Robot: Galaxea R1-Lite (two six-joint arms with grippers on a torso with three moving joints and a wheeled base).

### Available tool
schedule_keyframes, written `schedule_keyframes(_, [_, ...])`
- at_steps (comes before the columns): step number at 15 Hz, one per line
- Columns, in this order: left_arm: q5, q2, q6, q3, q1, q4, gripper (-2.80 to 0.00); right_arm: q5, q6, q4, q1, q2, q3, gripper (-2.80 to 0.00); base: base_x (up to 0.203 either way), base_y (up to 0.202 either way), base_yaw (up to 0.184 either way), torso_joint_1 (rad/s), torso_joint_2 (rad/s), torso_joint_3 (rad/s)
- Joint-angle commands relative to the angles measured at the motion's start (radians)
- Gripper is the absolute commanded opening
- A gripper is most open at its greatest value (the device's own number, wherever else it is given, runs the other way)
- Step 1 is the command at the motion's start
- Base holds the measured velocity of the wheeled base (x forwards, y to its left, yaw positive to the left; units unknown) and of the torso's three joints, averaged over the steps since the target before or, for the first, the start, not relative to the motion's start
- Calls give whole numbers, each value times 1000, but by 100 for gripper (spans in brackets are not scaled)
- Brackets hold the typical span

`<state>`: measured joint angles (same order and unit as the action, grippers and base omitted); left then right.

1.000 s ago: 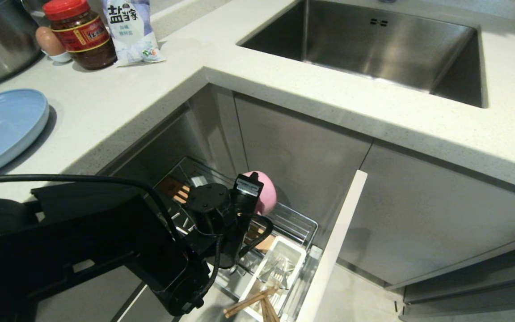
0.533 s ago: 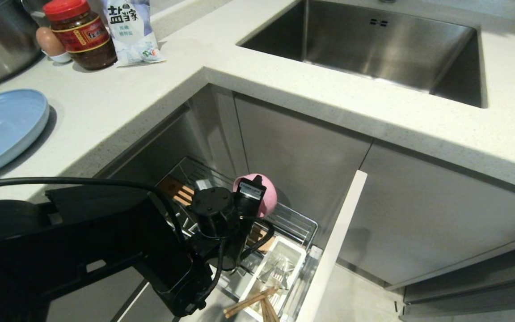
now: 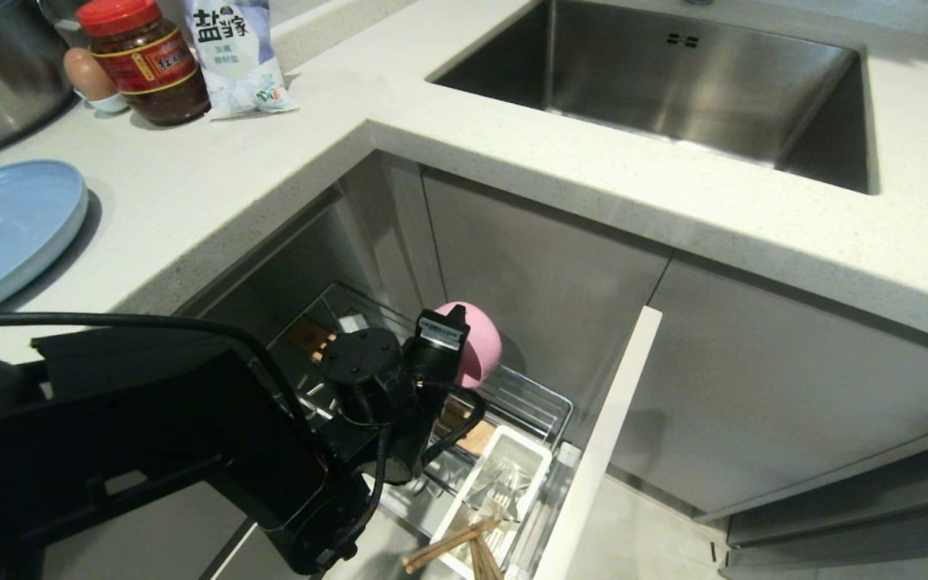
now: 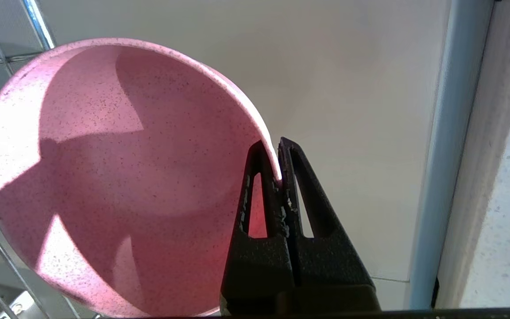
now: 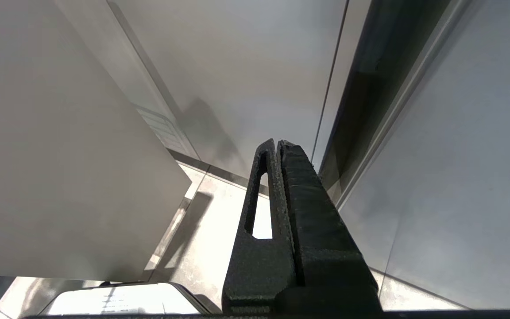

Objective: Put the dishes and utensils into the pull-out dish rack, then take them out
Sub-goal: Pick up the bowl and place it in the cupboard

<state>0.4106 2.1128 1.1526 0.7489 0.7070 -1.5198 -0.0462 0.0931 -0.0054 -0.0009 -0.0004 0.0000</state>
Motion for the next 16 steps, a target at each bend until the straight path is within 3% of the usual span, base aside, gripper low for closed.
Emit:
schedule_keyframes(1, [4, -1, 9, -5, 0, -10, -280, -1, 0, -1, -1, -4, 0, -280, 0, 0, 0, 0, 0, 0])
schedule_keyframes(16, [5, 59, 23, -10, 0, -10, -280, -1, 0, -1, 0, -4, 0, -280, 0, 0, 0, 0, 0, 0])
